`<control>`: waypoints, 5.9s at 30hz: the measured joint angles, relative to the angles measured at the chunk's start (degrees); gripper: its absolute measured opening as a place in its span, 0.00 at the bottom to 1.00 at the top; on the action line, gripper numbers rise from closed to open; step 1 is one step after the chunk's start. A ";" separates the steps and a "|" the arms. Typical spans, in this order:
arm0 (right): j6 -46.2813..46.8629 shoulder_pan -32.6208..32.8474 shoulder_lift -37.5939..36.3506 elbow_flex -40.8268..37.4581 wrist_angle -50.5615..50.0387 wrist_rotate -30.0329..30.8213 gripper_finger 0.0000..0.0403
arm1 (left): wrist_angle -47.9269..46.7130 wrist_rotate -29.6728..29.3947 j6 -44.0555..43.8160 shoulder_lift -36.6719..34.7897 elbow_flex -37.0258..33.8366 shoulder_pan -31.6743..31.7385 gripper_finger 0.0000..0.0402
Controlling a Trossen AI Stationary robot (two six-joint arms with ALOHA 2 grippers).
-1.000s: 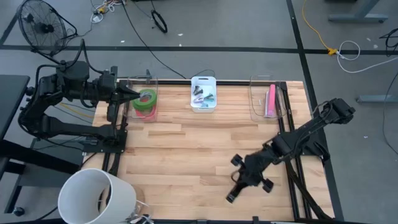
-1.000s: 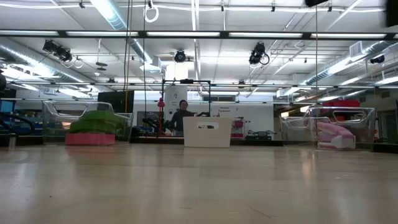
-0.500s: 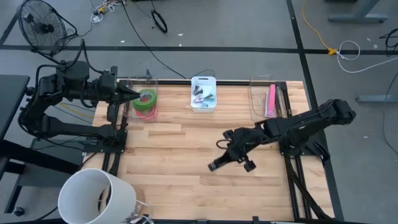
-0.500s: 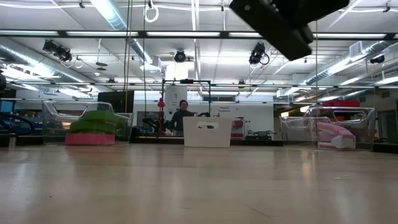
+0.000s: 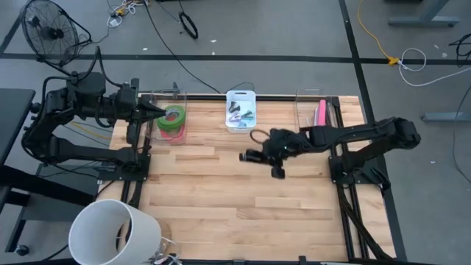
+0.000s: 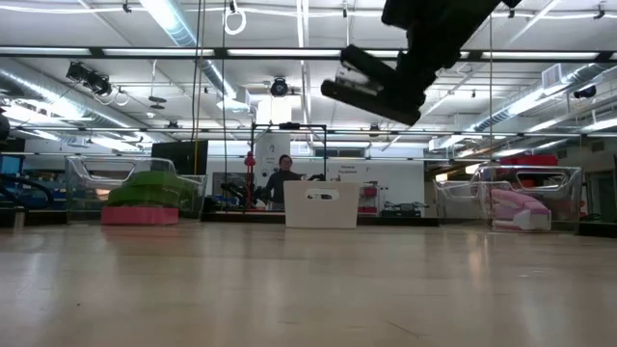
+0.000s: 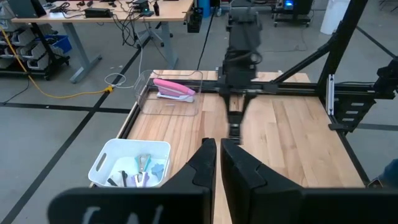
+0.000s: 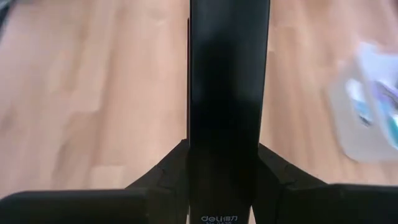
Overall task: Pick and place Stapler, Stapler remover, tape
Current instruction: Put the black stapler into the right transparent bin, then return to Home Position
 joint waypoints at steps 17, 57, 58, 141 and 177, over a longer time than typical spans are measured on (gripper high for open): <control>4.75 -15.04 -7.43 0.07 -6.02 1.56 0.28 | 0.00 0.01 0.00 0.01 0.02 0.01 0.07; 34.00 -42.67 -13.07 0.07 -28.47 17.80 0.28 | 0.00 0.01 0.00 0.01 0.02 0.01 0.07; 35.04 -42.70 -12.42 0.07 -28.47 18.02 0.28 | 0.00 0.01 0.00 0.01 0.02 0.01 0.07; 37.43 -47.52 -4.18 -15.78 -9.87 7.61 0.56 | 0.00 0.01 0.00 0.01 0.02 0.01 0.07; 10.03 -21.08 -13.81 -14.29 20.11 -12.59 0.01 | 0.00 0.01 0.00 -0.01 0.02 -0.01 0.07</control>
